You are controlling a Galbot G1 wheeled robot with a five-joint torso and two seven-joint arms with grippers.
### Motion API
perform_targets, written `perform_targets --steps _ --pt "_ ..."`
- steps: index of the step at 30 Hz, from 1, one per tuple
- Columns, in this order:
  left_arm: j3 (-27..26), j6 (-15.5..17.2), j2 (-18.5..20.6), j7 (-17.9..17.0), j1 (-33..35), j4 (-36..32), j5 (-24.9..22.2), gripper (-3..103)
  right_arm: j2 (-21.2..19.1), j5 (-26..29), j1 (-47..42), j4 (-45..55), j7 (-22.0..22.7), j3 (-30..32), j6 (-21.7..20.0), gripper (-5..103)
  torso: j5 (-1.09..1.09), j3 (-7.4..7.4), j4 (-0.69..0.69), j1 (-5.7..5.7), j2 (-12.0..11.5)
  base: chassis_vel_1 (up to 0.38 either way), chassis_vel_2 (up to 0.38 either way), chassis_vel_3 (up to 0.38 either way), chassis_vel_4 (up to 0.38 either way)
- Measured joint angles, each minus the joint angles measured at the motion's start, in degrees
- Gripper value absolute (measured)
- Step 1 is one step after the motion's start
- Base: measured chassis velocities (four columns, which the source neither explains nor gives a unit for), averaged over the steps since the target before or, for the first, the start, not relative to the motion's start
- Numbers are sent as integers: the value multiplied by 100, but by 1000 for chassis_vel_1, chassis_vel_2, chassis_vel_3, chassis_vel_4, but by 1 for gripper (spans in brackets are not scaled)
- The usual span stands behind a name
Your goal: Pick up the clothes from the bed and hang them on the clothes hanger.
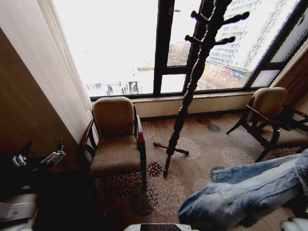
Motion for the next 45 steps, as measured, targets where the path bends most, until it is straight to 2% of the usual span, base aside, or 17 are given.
perform_targets --steps 10,17,21,24,33,45 --pt "0 0 0 0 0 0 0 100 4 -42 -2 0 4 -7 34 20 -3 0 -2 1 0 -282 -273 276 266" --pt "1 0 -1 1 0 -3 0 100 12 -79 -4 -2 -23 -7 144 20 7 1 -1 1 0 -143 -153 147 122" --pt "1 0 0 1 0 -3 0 100 42 -117 -20 -1 -44 -39 137 20 2 0 -2 1 -1 0 0 0 0" --pt "0 0 1 0 0 0 0 100 42 -128 -21 3 -54 -60 138 20 -10 -1 -1 1 0 9 16 -4 -17" --pt "-1 0 1 0 0 0 0 100 30 -98 -18 3 -66 -72 135 20 5 0 -1 -1 0 -43 78 51 -82" --pt "0 0 0 0 0 0 0 100 26 -58 -25 2 -69 -39 135 20 0 1 0 3 -1 -220 208 211 -200"
